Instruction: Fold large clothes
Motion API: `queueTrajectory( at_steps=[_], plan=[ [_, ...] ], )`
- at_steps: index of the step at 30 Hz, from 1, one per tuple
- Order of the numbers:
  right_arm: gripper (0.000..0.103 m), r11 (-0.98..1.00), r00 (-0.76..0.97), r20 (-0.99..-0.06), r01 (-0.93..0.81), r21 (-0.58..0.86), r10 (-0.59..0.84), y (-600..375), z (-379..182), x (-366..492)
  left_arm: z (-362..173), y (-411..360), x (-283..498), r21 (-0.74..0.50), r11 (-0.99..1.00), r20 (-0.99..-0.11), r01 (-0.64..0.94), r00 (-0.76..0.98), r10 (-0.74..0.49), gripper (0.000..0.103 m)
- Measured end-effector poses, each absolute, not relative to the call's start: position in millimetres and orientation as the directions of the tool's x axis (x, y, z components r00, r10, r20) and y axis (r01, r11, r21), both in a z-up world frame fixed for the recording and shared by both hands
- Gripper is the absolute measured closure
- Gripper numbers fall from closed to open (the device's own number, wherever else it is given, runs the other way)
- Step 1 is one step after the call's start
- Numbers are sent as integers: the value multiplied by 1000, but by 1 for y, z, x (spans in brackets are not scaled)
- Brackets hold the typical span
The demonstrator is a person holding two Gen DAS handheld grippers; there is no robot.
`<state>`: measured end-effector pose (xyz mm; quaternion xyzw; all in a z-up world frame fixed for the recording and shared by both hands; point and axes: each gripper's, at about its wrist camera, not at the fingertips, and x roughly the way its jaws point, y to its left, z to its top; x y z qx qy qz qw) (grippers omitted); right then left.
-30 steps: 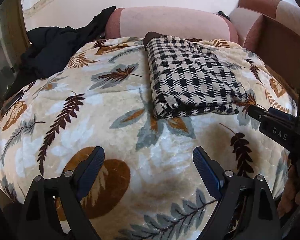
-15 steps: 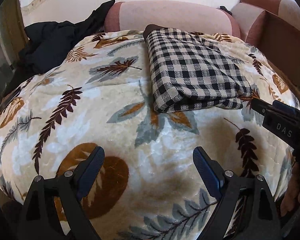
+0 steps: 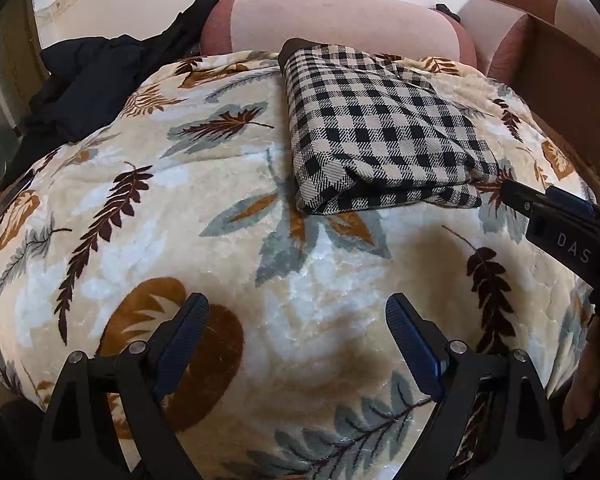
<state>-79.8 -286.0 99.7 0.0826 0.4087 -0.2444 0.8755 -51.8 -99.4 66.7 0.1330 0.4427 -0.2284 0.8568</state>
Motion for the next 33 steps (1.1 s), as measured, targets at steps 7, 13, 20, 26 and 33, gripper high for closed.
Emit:
queueTrajectory(
  at_steps=[7, 13, 20, 26, 33],
  plan=[
    [36, 867, 544, -757, 496, -59, -362, -285, 100, -82, 69, -100, -55, 18, 857, -820, 515, 499, -282, 14],
    [36, 869, 540, -759, 489, -68, -363, -284, 99, -82, 71, -100, -58, 14, 854, -818, 519, 497, -289, 14],
    [36, 870, 537, -760, 487, -77, -367, -282, 99, -82, 72, -100, -59, 10, 853, -819, 522, 494, -293, 14],
    [35, 868, 531, -761, 490, -82, -372, -283, 98, -83, 73, -100, -60, 3, 851, -820, 525, 489, -298, 14],
    [35, 855, 480, -789, 507, -107, -383, -287, 92, -83, 74, -100, -63, 2, 850, -821, 527, 486, -299, 14]
  ],
)
